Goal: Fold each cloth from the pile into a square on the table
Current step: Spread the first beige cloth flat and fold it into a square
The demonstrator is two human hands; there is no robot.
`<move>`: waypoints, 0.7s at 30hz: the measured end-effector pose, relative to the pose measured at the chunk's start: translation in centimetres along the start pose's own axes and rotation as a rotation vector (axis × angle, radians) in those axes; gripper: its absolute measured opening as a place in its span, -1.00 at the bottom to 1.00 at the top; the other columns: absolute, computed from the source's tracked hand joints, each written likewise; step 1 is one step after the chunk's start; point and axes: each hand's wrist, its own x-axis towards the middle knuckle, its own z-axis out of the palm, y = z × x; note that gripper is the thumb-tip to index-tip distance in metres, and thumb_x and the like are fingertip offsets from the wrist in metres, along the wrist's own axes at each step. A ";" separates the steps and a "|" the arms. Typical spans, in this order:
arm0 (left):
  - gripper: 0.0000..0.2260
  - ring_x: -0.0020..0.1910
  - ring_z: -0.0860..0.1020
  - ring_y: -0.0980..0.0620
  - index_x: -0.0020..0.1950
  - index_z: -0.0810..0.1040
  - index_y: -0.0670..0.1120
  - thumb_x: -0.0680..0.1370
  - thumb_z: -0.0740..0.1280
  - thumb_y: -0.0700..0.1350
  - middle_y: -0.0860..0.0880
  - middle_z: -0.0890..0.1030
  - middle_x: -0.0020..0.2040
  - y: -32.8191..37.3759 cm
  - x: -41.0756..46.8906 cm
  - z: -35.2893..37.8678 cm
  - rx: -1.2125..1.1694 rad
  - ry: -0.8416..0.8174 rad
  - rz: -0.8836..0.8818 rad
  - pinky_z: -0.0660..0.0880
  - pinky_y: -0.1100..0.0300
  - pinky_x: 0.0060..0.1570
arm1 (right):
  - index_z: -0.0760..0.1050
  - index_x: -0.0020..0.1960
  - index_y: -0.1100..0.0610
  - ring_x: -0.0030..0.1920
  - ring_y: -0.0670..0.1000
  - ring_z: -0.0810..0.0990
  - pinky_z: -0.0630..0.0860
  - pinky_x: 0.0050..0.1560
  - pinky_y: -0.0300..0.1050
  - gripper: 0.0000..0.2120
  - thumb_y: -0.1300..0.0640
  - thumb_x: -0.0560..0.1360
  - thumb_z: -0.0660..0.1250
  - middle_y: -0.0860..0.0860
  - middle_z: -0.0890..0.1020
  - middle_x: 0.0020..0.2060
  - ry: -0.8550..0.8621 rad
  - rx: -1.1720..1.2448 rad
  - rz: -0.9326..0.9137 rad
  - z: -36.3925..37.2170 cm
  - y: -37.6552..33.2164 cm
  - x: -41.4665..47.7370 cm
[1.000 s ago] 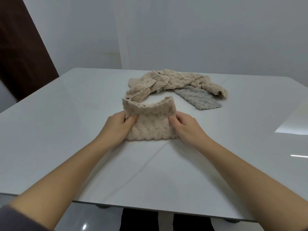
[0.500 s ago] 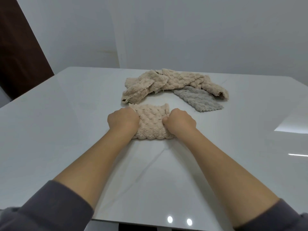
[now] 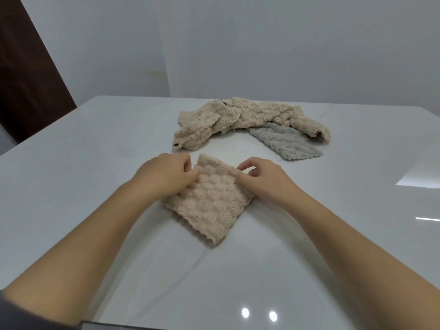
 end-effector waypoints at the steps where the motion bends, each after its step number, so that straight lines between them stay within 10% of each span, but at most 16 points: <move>1: -0.70 -0.30 0.55 0.14 -0.04 0.42 -0.02 0.55 0.20 0.22 0.14 0.57 -0.26 0.2 0.2 0.2 -0.119 0.009 -0.065 0.43 0.16 -0.27 | 0.52 0.02 -0.07 -0.30 -0.19 0.54 0.42 -0.18 -0.17 -0.87 0.03 0.47 0.33 -0.12 0.65 -0.34 0.007 -0.013 -0.021 0.1 0.3 -0.1; 7: -0.51 -0.14 0.56 0.06 0.04 0.54 -0.09 0.42 0.34 0.31 0.02 0.62 -0.15 1.3 2.2 1.7 -0.225 -0.039 -0.233 0.54 0.06 -0.03 | 0.53 0.05 -0.12 -0.24 -0.23 0.52 0.42 0.22 0.11 -0.80 0.03 0.44 0.38 -0.16 0.64 -0.32 0.052 0.036 -0.076 0.9 1.2 0.2; 13: -0.78 -0.36 0.49 0.04 -0.12 0.54 -0.03 0.43 0.46 0.08 -0.02 0.55 -0.29 0.5 1.8 2.9 -0.553 0.002 -0.135 0.40 0.15 -0.34 | 0.53 0.04 -0.13 -0.20 -0.22 0.55 0.38 0.26 0.15 -0.80 -0.06 0.43 0.41 -0.14 0.67 -0.27 0.067 0.072 -0.088 0.9 1.7 0.2; 17: -0.74 -0.12 0.63 -0.24 0.06 0.45 -0.04 0.48 0.45 -0.03 -0.14 0.65 -0.02 -0.5 1.0 2.4 -0.830 0.032 -0.034 0.56 -0.17 -0.09 | 0.56 0.01 -0.13 -0.18 -0.18 0.58 0.36 0.28 0.15 -0.84 -0.11 0.44 0.39 -0.17 0.66 -0.27 0.090 0.104 -0.097 1.2 1.8 0.0; 21: -0.58 -0.24 0.64 0.15 0.29 0.43 0.03 0.49 0.42 -0.25 0.05 0.64 -0.08 -0.4 0.7 2.0 -1.077 0.071 0.053 0.56 0.24 -0.24 | 0.56 -0.15 -0.05 -0.16 -0.21 0.52 0.38 0.20 0.04 -0.86 -0.10 0.44 0.43 -0.21 0.60 -0.25 0.097 0.102 -0.133 0.9 1.8 0.0</move>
